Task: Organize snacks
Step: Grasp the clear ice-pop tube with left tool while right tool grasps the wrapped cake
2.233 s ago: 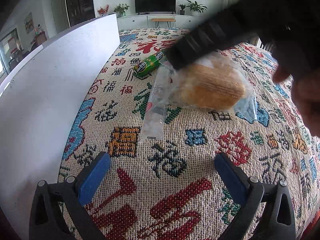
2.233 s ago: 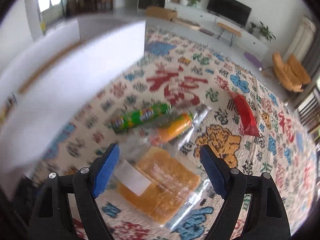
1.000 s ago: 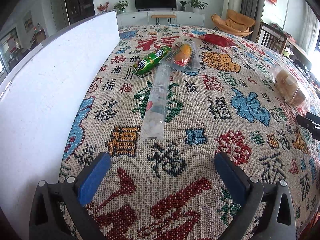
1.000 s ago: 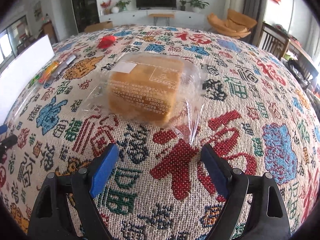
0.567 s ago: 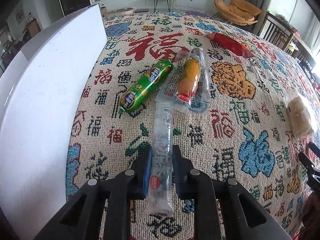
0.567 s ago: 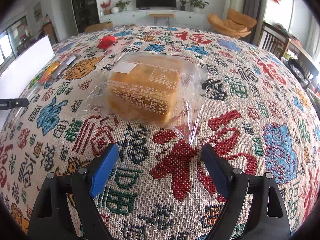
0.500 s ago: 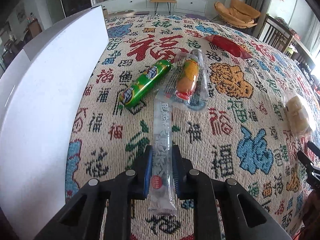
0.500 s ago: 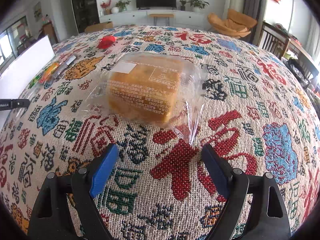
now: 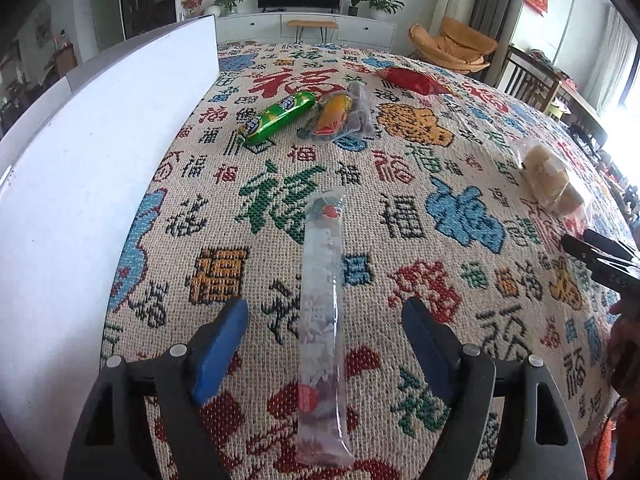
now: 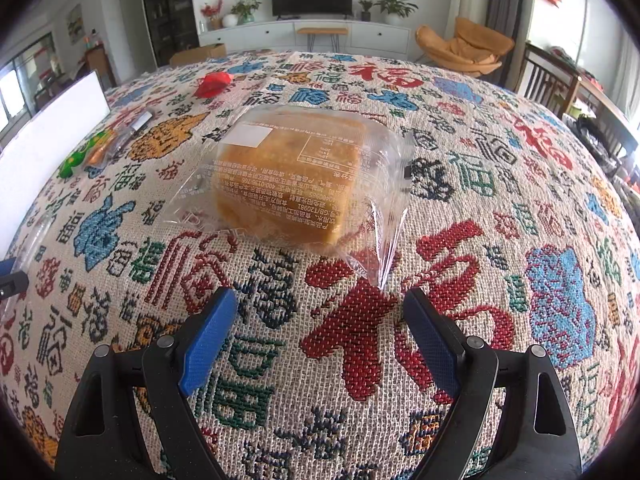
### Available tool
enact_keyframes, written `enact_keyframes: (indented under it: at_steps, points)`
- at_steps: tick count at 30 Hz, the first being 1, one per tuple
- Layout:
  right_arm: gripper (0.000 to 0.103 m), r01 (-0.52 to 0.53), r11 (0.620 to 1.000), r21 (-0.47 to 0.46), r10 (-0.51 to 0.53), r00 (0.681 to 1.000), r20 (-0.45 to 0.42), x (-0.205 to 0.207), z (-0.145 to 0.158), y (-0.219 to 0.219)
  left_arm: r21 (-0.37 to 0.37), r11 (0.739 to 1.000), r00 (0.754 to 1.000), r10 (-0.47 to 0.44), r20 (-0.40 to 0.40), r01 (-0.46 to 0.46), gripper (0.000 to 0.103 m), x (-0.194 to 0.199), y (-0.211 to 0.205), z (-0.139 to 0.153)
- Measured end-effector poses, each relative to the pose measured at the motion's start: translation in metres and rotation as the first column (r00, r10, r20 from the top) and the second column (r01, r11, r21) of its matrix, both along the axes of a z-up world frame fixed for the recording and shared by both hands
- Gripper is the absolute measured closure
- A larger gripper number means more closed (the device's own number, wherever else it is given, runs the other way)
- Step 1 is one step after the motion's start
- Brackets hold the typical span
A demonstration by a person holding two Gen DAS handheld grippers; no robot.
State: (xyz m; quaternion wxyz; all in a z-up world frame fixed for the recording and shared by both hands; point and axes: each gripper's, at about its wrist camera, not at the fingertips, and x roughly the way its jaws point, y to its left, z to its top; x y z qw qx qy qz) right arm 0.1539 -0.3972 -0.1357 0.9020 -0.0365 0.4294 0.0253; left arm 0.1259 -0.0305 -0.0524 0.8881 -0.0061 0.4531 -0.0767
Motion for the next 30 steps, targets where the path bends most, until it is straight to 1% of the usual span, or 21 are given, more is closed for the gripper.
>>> enact_keyframes:
  at_steps: [2, 4, 6, 7, 10, 11, 12, 13, 15, 16, 17, 20, 22, 24, 26, 27, 28, 30]
  points:
    - [0.015, 0.000, 1.000, 0.000, 0.000, 1.000, 0.000, 0.000, 0.000, 0.000, 0.034, 0.999, 0.999, -0.007, 0.035, 0.006, 0.024, 0.002, -0.003, -0.003]
    - [0.015, 0.000, 1.000, 0.000, 0.000, 1.000, 0.000, 0.000, 0.000, 0.000, 0.066, 0.998, 0.999, -0.012, 0.046, 0.009, 0.023, 0.002, -0.006, -0.005]
    - [0.015, 0.000, 1.000, 0.001, 0.000, 1.000, 0.000, 0.000, 0.000, 0.000, 0.059, 0.998, 0.999, -0.010, 0.053, 0.007, 0.022, 0.002, -0.005, -0.006]
    - [0.015, 0.000, 1.000, 0.002, 0.000, 1.000, 0.000, 0.000, 0.000, 0.000, 0.057, 0.998, 0.998, -0.011, 0.056, 0.007, 0.020, 0.003, -0.005, -0.006]
    - [0.015, -0.002, 1.000, 0.007, 0.002, 1.000, 0.001, 0.002, 0.000, 0.000, 0.081, 0.997, 0.997, 0.007, 0.082, -0.014, 0.013, 0.002, -0.009, -0.009]
    - [0.015, -0.004, 1.000, 0.013, 0.004, 1.000, 0.003, 0.001, 0.000, -0.001, 0.084, 0.996, 0.997, 0.011, 0.082, -0.018, 0.013, 0.002, -0.009, -0.009]
    - [0.016, -0.009, 1.000, 0.030, 0.009, 1.000, 0.015, -0.001, 0.002, -0.002, 0.075, 0.997, 0.997, 0.013, 0.079, -0.019, 0.012, 0.002, -0.008, -0.009]
    - [0.016, -0.019, 0.997, 0.071, 0.015, 0.998, 0.054, -0.007, 0.008, -0.006, 0.068, 0.997, 0.997, 0.014, 0.078, -0.019, 0.012, 0.001, -0.007, -0.009]
    - [0.016, -0.029, 0.977, 0.212, -0.010, 0.984, 0.179, -0.026, 0.025, -0.017, 0.070, 0.997, 0.997, 0.014, 0.079, -0.019, 0.012, 0.001, -0.007, -0.009]
    - [0.016, -0.025, 0.967, 0.253, -0.028, 0.978, 0.205, -0.029, 0.031, -0.019, 0.069, 0.997, 0.997, 0.013, 0.079, -0.019, 0.011, 0.001, -0.007, -0.009]
    - [0.016, -0.015, 0.963, 0.270, -0.043, 0.977, 0.208, -0.026, 0.038, -0.017, 0.068, 0.998, 0.997, 0.013, 0.078, -0.018, 0.011, 0.001, -0.007, -0.009]
    - [0.016, 0.041, 0.973, 0.228, -0.078, 0.984, 0.159, 0.009, 0.058, -0.002, 0.067, 0.998, 0.997, 0.011, 0.076, -0.016, 0.010, 0.001, -0.008, -0.009]
    - [0.016, 0.092, 0.975, 0.201, -0.117, 0.986, 0.117, 0.036, 0.062, 0.004, 0.067, 0.998, 0.997, 0.011, 0.076, -0.016, 0.010, 0.001, -0.008, -0.009]
    - [0.016, 0.139, 0.977, 0.159, -0.144, 0.989, 0.023, 0.068, 0.051, 0.012, 0.067, 0.998, 0.997, 0.011, 0.076, -0.016, 0.010, 0.001, -0.008, -0.009]
    - [0.014, 0.171, 0.983, 0.067, -0.166, 0.983, -0.073, 0.089, 0.030, 0.020, 0.067, 0.998, 0.997, 0.011, 0.077, -0.016, 0.010, 0.001, -0.008, -0.009]
    - [0.009, 0.167, 0.986, 0.009, -0.166, 0.984, -0.066, 0.092, 0.024, 0.028, 0.067, 0.998, 0.997, 0.011, 0.076, -0.016, 0.010, 0.001, -0.008, -0.009]
    - [0.007, 0.152, 0.988, -0.038, -0.154, 0.987, -0.054, 0.094, 0.019, 0.037, 0.067, 0.998, 0.997, 0.010, 0.076, -0.016, 0.010, 0.001, -0.008, -0.009]
    - [0.006, 0.149, 0.986, -0.071, -0.151, 0.988, -0.033, 0.092, 0.014, 0.040, 0.068, 0.998, 0.997, 0.011, 0.076, -0.016, 0.010, 0.001, -0.008, -0.009]
